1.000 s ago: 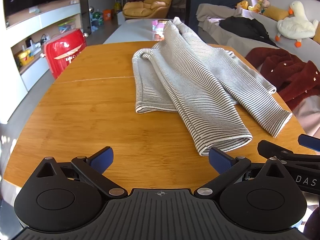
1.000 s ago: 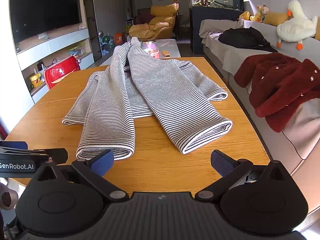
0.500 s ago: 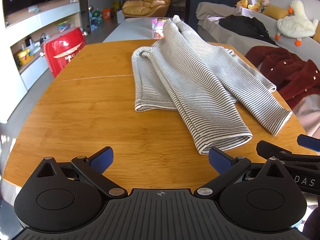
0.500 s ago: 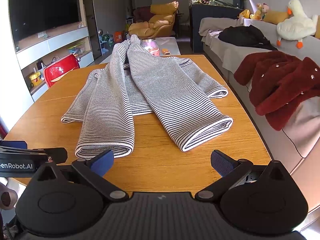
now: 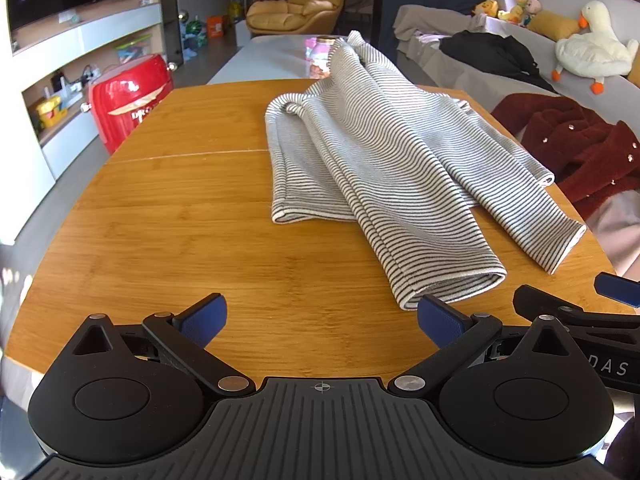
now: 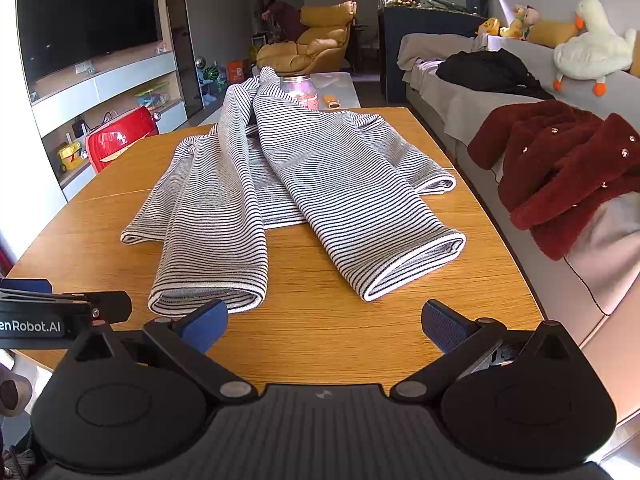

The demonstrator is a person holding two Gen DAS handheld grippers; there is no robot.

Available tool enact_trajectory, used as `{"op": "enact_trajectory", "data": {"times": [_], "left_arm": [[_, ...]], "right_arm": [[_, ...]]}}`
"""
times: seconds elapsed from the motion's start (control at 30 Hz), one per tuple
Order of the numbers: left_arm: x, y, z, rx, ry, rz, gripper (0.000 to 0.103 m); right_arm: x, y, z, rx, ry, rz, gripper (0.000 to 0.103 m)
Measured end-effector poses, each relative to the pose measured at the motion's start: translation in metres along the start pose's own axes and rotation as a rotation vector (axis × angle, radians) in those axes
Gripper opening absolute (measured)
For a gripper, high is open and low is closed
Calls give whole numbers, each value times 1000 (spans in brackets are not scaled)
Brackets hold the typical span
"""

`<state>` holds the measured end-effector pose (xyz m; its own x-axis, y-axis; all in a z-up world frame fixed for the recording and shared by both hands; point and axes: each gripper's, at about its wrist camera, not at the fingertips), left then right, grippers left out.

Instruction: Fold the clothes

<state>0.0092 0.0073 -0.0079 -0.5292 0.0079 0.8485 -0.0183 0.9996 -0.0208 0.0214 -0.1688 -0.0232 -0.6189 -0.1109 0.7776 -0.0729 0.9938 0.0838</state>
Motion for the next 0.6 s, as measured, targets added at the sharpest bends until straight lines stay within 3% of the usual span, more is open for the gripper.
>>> {"op": "enact_trajectory", "data": {"times": [0.4,0.5,0.6], "left_arm": [[-5,3,-9,-10,2,27,103],[-7,14,-26,9,-10,106,103],[-12,25,-52,11,-50,190,103]], "right_arm": [[-6,-3,-11,21,-21,9,103],[-9,-10,-22,9,-47,-28,103],[-7,-20,-36,-18,-113,-124,103]]}}
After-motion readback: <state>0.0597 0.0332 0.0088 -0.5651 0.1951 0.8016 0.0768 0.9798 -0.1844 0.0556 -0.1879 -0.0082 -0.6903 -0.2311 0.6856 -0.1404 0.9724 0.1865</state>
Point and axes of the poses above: each gripper's, at about its wrist camera, not at the fingertips, and x roughly against the way its jaws point, y to its left, z to its underside, and after that the axes turned 12 degrees about y, right-handed
